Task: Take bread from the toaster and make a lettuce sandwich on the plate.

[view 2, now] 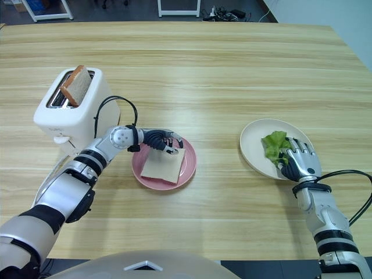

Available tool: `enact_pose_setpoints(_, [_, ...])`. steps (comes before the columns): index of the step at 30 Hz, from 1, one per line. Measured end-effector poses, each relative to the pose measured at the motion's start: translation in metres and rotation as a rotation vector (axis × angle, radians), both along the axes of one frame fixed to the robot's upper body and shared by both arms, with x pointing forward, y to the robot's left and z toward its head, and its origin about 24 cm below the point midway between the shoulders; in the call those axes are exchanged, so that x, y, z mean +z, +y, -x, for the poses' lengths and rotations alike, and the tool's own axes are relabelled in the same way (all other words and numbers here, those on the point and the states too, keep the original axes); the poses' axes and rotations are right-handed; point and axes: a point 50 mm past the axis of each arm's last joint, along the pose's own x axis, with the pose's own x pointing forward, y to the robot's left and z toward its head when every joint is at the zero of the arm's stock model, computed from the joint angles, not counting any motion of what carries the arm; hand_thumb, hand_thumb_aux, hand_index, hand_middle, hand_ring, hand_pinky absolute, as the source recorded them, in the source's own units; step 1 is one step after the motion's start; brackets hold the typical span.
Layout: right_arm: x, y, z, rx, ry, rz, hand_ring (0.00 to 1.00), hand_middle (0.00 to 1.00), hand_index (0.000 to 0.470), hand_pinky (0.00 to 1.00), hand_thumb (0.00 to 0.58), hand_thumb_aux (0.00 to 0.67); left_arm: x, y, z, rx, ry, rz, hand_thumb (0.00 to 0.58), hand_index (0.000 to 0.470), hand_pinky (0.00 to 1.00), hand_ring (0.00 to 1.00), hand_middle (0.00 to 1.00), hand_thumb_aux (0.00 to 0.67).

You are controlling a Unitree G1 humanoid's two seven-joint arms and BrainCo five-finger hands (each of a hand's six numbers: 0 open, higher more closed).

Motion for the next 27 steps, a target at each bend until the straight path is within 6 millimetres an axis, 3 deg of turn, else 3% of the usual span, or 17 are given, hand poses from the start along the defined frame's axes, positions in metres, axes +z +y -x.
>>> enact_pose_setpoints(2, [0.004, 0.000, -0.001, -0.001, -0.037, 0.000, 0.00, 0.00, 0.470, 0.00, 0.580, 0.670, 0.005, -0.003, 0.000, -0.019, -0.019, 0.024, 0.285, 0.135, 0.00, 0.00, 0.00, 0.192])
enact_pose_setpoints(4, [0.009, 0.000, 0.000, -0.002, -0.083, -0.007, 0.00, 0.00, 0.470, 0.00, 0.580, 0.670, 0.012, -0.006, 0.001, -0.043, -0.046, 0.045, 0.112, 0.048, 0.00, 0.00, 0.00, 0.068])
enact_pose_setpoints(6, [0.014, 0.000, 0.000, 0.002, -0.133, -0.016, 0.00, 0.00, 0.470, 0.00, 0.580, 0.670, 0.018, -0.007, 0.001, -0.063, -0.082, 0.059, 0.092, 0.039, 0.00, 0.00, 0.00, 0.055])
enact_pose_setpoints(8, [0.018, 0.002, 0.000, 0.010, -0.161, -0.039, 0.00, 0.00, 0.470, 0.00, 0.580, 0.670, 0.023, -0.003, 0.001, -0.070, -0.116, 0.058, 0.164, 0.072, 0.00, 0.00, 0.00, 0.102])
enact_pose_setpoints(9, [0.022, 0.003, 0.000, 0.020, -0.188, -0.058, 0.00, 0.00, 0.470, 0.00, 0.580, 0.670, 0.025, 0.000, 0.002, -0.077, -0.138, 0.057, 0.234, 0.107, 0.00, 0.00, 0.00, 0.152])
enact_pose_setpoints(11, [0.030, 0.007, -0.002, 0.048, -0.235, -0.091, 0.00, 0.00, 0.470, 0.00, 0.580, 0.670, 0.028, 0.002, 0.005, -0.099, -0.168, 0.064, 0.319, 0.155, 0.00, 0.00, 0.00, 0.221])
enact_pose_setpoints(14, [0.038, 0.013, -0.003, 0.092, -0.282, -0.140, 0.00, 0.00, 0.470, 0.00, 0.580, 0.670, 0.031, -0.002, 0.014, -0.132, -0.202, 0.101, 0.360, 0.181, 0.00, 0.00, 0.00, 0.257])
enact_pose_setpoints(18, [0.052, 0.018, -0.002, 0.144, -0.346, -0.204, 0.00, 0.00, 0.470, 0.00, 0.580, 0.670, 0.055, -0.002, 0.018, -0.105, -0.295, 0.231, 0.408, 0.214, 0.00, 0.00, 0.00, 0.305])
enact_pose_setpoints(19, [0.057, 0.021, -0.003, 0.163, -0.362, -0.217, 0.00, 0.00, 0.470, 0.00, 0.580, 0.670, 0.063, 0.000, 0.020, -0.092, -0.325, 0.276, 0.387, 0.199, 0.00, 0.00, 0.00, 0.284])
enact_pose_setpoints(21, [0.063, 0.029, -0.004, 0.203, -0.388, -0.246, 0.00, 0.00, 0.470, 0.00, 0.580, 0.670, 0.076, 0.007, 0.026, -0.057, -0.364, 0.357, 0.216, 0.098, 0.00, 0.00, 0.00, 0.139])
enact_pose_setpoints(23, [0.064, 0.044, -0.008, 0.260, -0.406, -0.294, 0.00, 0.00, 0.470, 0.00, 0.580, 0.670, 0.097, 0.023, 0.031, 0.025, -0.425, 0.492, 0.104, 0.044, 0.00, 0.00, 0.00, 0.063])
enact_pose_setpoints(24, [0.062, 0.057, -0.012, 0.300, -0.409, -0.329, 0.00, 0.00, 0.470, 0.00, 0.580, 0.670, 0.112, 0.034, 0.033, 0.087, -0.476, 0.574, 0.000, 0.000, 0.00, 0.00, 0.00, 0.000])
enact_pose_setpoints(27, [0.063, 0.095, -0.023, 0.422, -0.415, -0.403, 0.00, 0.00, 0.470, 0.00, 0.580, 0.670, 0.149, 0.067, 0.046, 0.215, -0.664, 0.741, 0.000, 0.000, 0.00, 0.00, 0.00, 0.000])
